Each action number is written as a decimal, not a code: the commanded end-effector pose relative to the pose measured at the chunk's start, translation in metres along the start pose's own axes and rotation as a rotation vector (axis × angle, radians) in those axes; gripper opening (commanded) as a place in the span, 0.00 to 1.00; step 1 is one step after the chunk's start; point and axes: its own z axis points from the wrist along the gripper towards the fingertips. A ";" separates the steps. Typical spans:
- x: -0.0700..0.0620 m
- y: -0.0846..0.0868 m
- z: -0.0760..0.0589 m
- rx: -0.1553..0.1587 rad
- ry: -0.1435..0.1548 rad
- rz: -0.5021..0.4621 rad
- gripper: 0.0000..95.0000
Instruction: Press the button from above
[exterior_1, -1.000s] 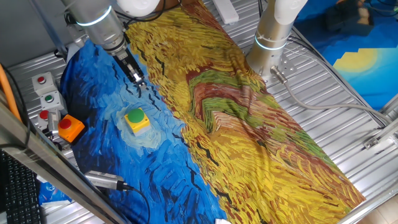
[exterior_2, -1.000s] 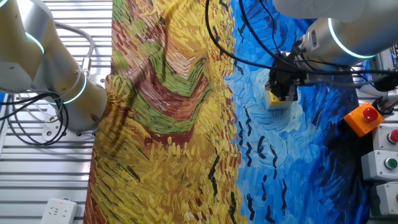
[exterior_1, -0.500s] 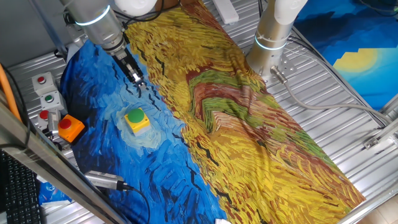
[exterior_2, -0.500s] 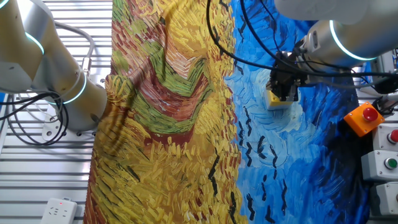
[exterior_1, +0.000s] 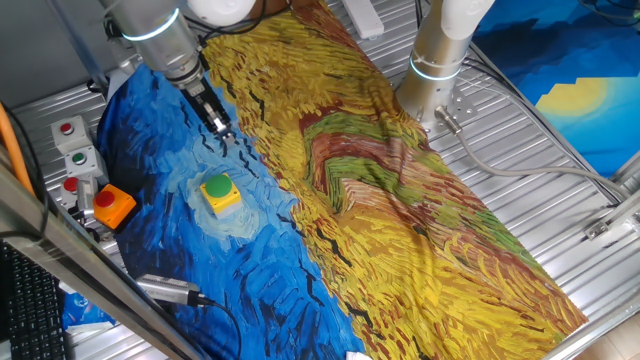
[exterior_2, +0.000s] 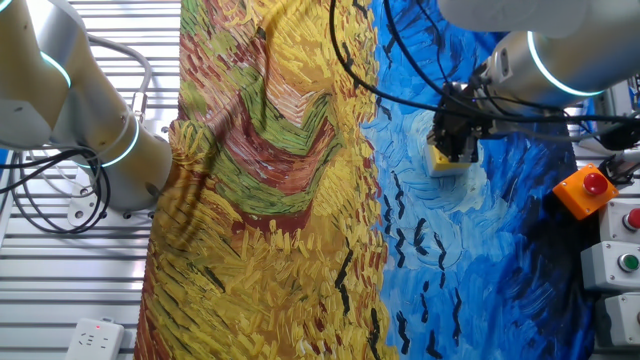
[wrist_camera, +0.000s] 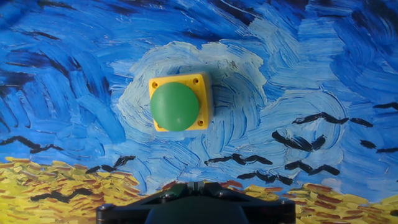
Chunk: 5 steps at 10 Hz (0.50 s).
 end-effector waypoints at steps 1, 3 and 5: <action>0.001 0.000 0.000 0.003 -0.009 0.004 0.00; 0.001 0.000 0.000 0.007 -0.028 0.011 0.00; 0.001 0.000 0.000 0.006 -0.051 0.003 0.00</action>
